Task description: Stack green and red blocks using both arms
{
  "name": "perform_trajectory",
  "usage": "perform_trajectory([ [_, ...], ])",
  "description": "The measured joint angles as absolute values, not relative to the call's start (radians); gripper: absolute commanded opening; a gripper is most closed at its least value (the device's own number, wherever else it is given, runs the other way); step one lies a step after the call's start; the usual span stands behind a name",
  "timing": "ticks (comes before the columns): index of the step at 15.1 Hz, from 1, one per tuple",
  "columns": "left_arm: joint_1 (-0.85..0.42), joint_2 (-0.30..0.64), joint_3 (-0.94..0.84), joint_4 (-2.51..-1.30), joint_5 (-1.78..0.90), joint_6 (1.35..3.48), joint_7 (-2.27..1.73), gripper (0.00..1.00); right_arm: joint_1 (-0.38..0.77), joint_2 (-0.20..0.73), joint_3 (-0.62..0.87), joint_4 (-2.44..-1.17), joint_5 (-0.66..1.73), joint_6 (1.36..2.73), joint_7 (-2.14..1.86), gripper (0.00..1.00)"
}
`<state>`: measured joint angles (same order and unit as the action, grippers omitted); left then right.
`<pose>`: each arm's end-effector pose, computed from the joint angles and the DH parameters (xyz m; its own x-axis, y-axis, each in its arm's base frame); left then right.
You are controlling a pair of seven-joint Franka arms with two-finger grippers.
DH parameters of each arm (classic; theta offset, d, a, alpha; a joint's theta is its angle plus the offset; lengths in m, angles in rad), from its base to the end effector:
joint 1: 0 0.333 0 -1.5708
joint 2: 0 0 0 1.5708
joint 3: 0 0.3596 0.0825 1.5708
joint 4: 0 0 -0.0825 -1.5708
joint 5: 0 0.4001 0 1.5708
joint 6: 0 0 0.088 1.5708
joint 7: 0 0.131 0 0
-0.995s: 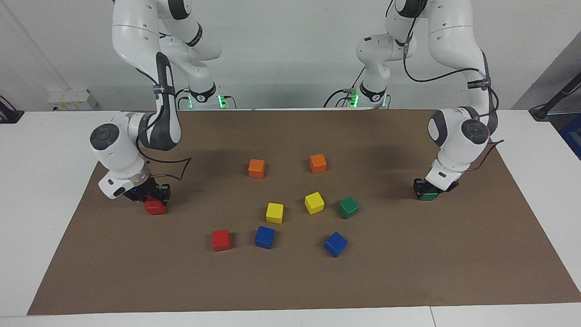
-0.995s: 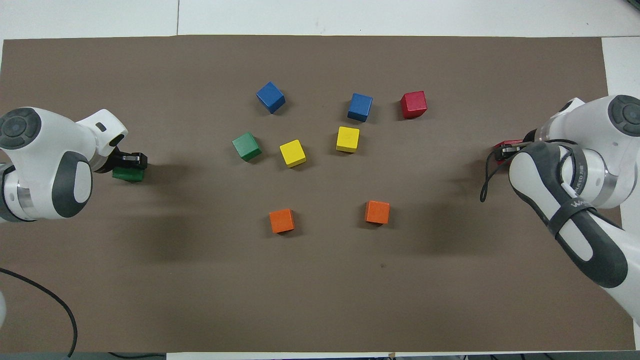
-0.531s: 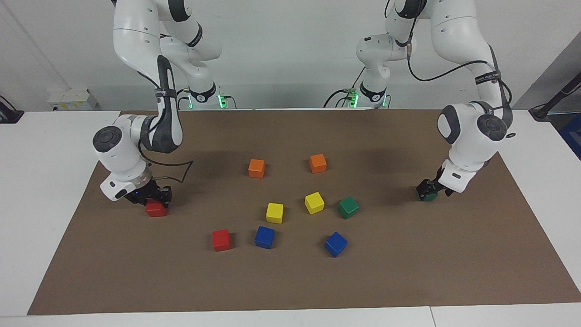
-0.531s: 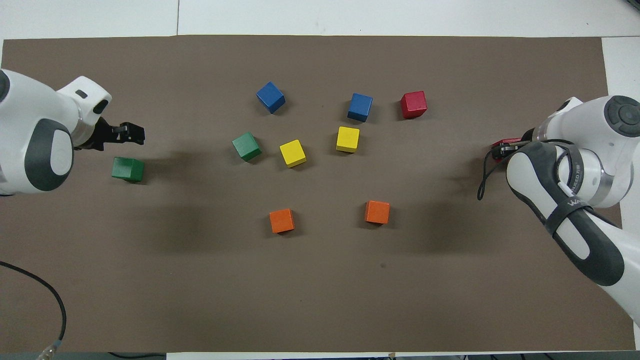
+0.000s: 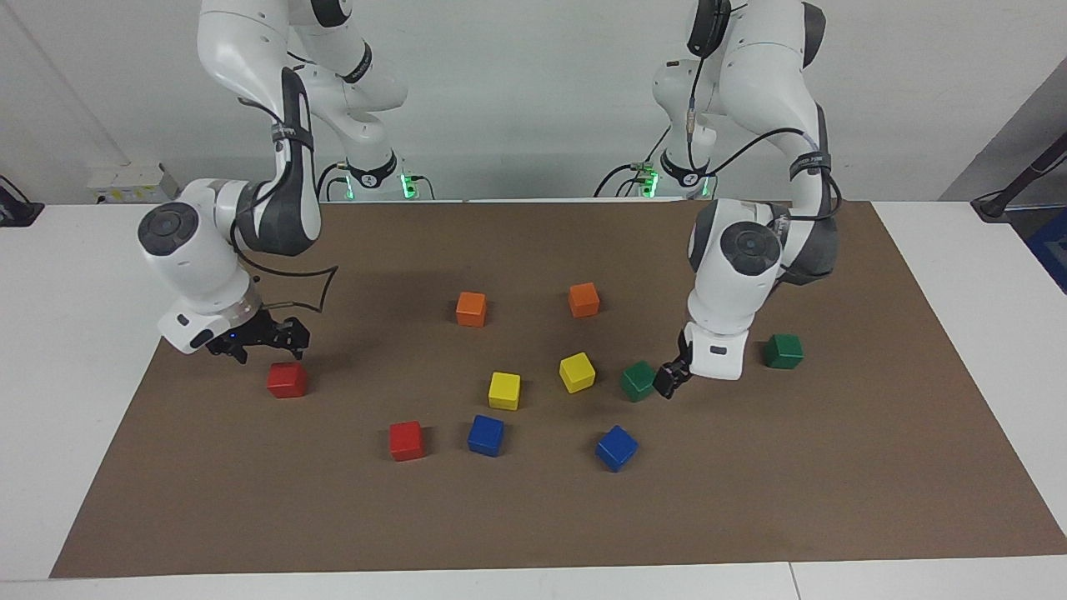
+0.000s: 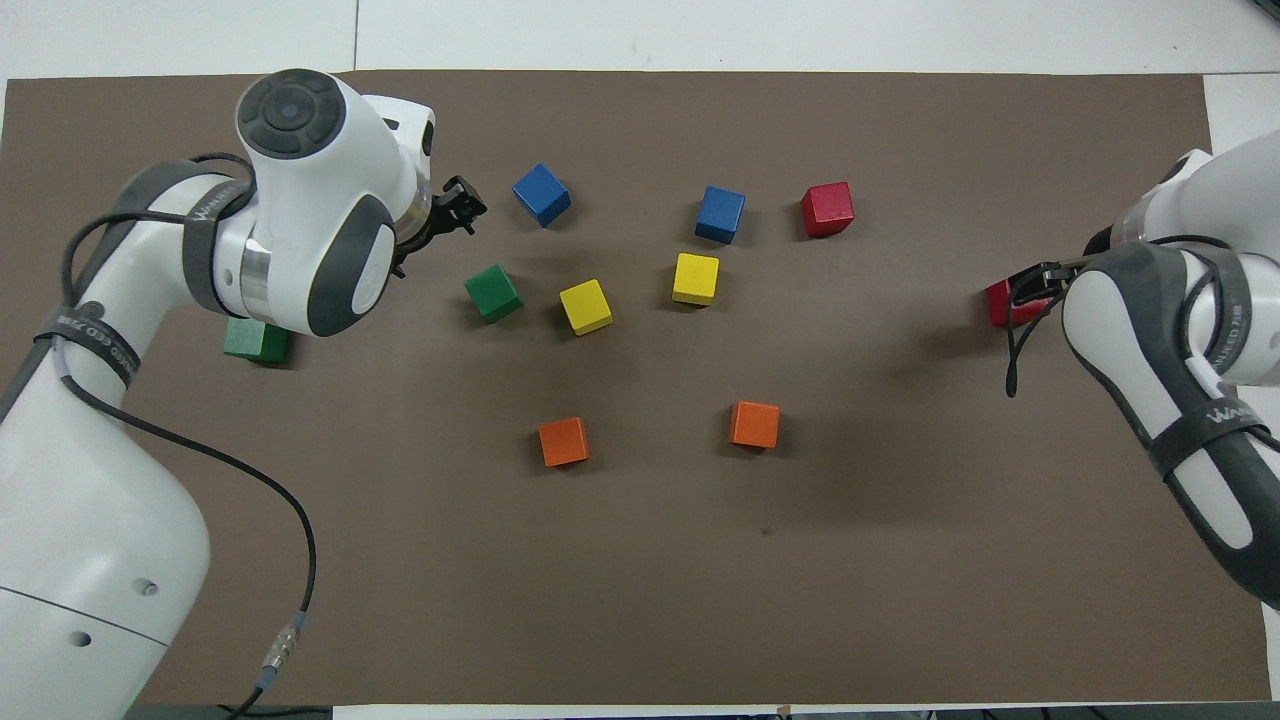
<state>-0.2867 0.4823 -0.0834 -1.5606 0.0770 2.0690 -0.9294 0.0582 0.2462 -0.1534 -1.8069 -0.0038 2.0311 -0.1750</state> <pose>0.6811 -0.2490 0.3772 0.8603 0.5082 0.0406 0.5084 -0.8611 0.0042 0.6429 -0.0555 0.4180 0.9960 0.0851 -0.0260 0.0860 -0.9956 0.0366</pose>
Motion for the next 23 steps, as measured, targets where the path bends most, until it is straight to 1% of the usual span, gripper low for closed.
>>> perform_trajectory([
  [1, -0.296, 0.484, -0.083, -1.571, 0.077, 2.084, -0.949, 1.00, 0.075, 0.243, -0.152, -1.768, -0.004, 1.998, -0.160, 1.00],
  [3, -0.309, 0.484, -0.083, -1.597, 0.077, 2.118, -0.963, 1.00, 0.134, 0.252, -0.150, -1.713, -0.004, 1.975, -0.074, 1.00],
  [5, -0.320, 0.484, -0.083, -1.631, 0.078, 2.171, -0.964, 1.00, 0.208, 0.293, -0.148, -1.661, -0.004, 1.972, 0.048, 1.00],
  [7, -0.329, 0.484, -0.084, -1.665, 0.096, 2.213, -0.964, 1.00, 0.248, 0.368, -0.145, -1.575, -0.004, 1.950, 0.129, 1.00],
  [11, -0.345, 0.484, -0.084, -1.746, 0.135, 2.301, -0.964, 1.00, 0.253, 0.569, -0.088, -1.354, -0.002, 1.944, 0.253, 1.00],
  [12, -0.347, 0.484, -0.084, -1.756, 0.137, 2.310, -0.964, 0.95, 0.258, 0.613, -0.077, -1.308, -0.002, 1.946, 0.270, 1.00],
  [13, -0.348, 0.484, -0.084, -1.763, 0.138, 2.319, -0.964, 0.81, 0.265, 0.652, -0.070, -1.267, -0.002, 1.953, 0.280, 1.00],
  [15, -0.350, 0.484, -0.084, -1.768, 0.138, 2.324, -0.964, 0.25, 0.274, 0.707, -0.069, -1.221, -0.002, 1.992, 0.286, 1.00],
  [16, -0.350, 0.484, -0.084, -1.771, 0.138, 2.326, -0.966, 0.00, 0.273, 0.723, -0.069, -1.213, -0.002, 2.010, 0.286, 1.00],
  [19, -0.350, 0.483, -0.084, -1.772, 0.138, 2.321, -1.025, 0.00, 0.271, 0.747, -0.070, -1.214, -0.002, 2.076, 0.277, 1.00],
  [21, -0.349, 0.474, -0.081, -1.764, 0.141, 2.271, -1.013, 0.00, 0.271, 0.756, -0.070, -1.234, -0.002, 2.126, 0.262, 1.00],
  [23, -0.322, 0.427, -0.073, -1.759, 0.141, 2.195, -0.899, 0.00, 0.271, 0.762, -0.070, -1.254, -0.002, 2.144, 0.253, 1.00],
])
